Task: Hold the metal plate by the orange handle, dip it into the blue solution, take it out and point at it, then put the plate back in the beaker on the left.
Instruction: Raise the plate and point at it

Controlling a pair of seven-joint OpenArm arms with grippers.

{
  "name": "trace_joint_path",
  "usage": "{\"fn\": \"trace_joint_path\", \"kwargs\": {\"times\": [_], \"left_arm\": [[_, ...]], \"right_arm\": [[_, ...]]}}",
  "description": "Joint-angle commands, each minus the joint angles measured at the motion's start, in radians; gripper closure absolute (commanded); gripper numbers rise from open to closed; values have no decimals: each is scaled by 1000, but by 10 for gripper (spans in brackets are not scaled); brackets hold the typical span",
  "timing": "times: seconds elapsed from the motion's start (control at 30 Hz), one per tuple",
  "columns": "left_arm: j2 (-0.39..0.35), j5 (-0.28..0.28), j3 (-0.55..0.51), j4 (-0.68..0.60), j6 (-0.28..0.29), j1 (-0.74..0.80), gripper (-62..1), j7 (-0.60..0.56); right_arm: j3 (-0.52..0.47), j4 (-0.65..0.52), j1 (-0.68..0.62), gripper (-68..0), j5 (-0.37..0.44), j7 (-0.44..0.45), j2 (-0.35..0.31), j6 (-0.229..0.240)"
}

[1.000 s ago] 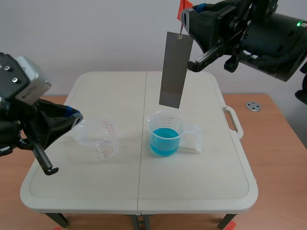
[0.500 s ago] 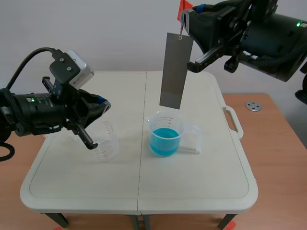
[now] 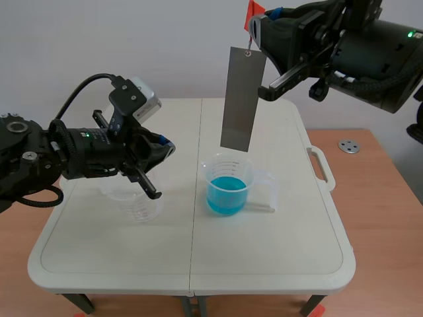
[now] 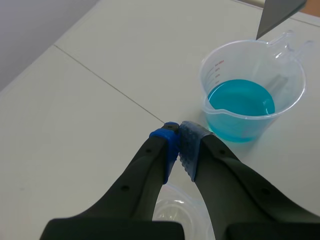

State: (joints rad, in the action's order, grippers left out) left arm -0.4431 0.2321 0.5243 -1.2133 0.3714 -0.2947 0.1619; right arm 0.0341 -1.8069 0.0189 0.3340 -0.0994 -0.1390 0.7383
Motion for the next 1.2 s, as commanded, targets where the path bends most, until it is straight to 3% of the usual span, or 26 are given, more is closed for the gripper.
{"fn": "trace_joint_path", "kwargs": {"times": [0.0, 0.43, 1.17], "left_arm": [[5, 6, -6, -11, -2, -22, -27, -6], [13, -16, -6, -9, 48, -38, -27, -4], [13, -16, -6, -9, 42, -34, -27, -11]], "right_arm": [[-3, -28, 11, -15, 18, 14, -2, 7], [-3, -28, 11, -15, 18, 11, -2, 7], [-3, -28, 11, -15, 18, 11, -2, 7]]}}
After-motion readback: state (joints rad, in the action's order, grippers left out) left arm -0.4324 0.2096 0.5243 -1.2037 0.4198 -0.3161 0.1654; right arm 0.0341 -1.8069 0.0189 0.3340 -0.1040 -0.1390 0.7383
